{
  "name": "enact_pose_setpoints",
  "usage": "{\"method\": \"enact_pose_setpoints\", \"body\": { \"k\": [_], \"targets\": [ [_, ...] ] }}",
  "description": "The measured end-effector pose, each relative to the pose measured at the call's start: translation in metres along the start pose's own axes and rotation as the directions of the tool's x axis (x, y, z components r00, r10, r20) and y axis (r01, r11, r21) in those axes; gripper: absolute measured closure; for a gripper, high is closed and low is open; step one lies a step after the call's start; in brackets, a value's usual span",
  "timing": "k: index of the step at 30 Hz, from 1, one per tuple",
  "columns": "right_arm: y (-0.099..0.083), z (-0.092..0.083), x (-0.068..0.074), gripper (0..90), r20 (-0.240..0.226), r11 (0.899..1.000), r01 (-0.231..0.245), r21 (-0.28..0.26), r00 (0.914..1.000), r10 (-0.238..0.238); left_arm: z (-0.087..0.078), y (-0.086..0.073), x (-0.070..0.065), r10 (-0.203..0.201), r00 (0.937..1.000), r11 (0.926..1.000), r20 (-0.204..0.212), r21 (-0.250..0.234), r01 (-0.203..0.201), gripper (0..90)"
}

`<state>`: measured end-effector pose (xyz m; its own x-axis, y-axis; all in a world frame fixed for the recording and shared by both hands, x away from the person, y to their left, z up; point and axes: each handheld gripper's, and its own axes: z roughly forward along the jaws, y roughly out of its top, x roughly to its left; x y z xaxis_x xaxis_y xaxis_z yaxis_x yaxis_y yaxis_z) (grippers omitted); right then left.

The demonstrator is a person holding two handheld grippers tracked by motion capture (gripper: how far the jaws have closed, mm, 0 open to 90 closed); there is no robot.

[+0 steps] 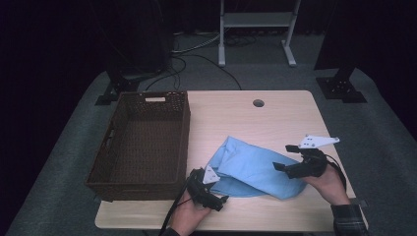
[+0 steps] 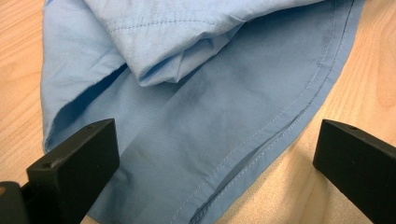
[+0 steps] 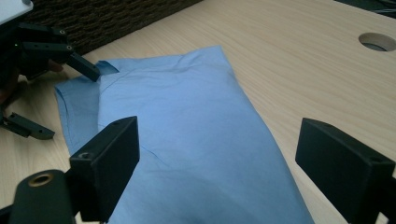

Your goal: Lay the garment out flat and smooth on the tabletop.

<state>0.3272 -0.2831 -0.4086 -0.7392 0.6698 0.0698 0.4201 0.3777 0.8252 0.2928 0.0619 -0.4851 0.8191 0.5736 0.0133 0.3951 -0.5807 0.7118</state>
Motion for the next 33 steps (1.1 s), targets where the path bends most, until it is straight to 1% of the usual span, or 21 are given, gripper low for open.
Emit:
{"method": "enact_pose_setpoints", "body": {
  "k": [12,16,23,33],
  "targets": [
    [0.01,0.022,0.013,12.6,-0.038,0.999,0.043,0.024,0.9984,-0.042,0.0,0.0,0.0,-0.002,1.0,1.0,-0.001,-0.003,0.002,0.0],
    [0.013,0.028,0.017,12.6,-0.049,0.998,0.05,0.03,0.9976,-0.048,0.0,0.0,0.0,-0.003,1.0,1.0,-0.001,-0.003,0.003,0.0],
    [0.02,0.038,0.024,13.2,-0.07,0.997,0.073,0.033,0.9951,-0.07,0.0,0.0,0.0,0.0,1.0,1.0,0.0,0.0,0.0,0.0],
    [0.028,0.054,0.034,13.2,-0.093,0.993,0.109,0.05,0.9902,-0.104,0.0,0.0,0.0,0.001,1.0,1.0,0.0,0.0,-0.001,0.0]
  ]
}}
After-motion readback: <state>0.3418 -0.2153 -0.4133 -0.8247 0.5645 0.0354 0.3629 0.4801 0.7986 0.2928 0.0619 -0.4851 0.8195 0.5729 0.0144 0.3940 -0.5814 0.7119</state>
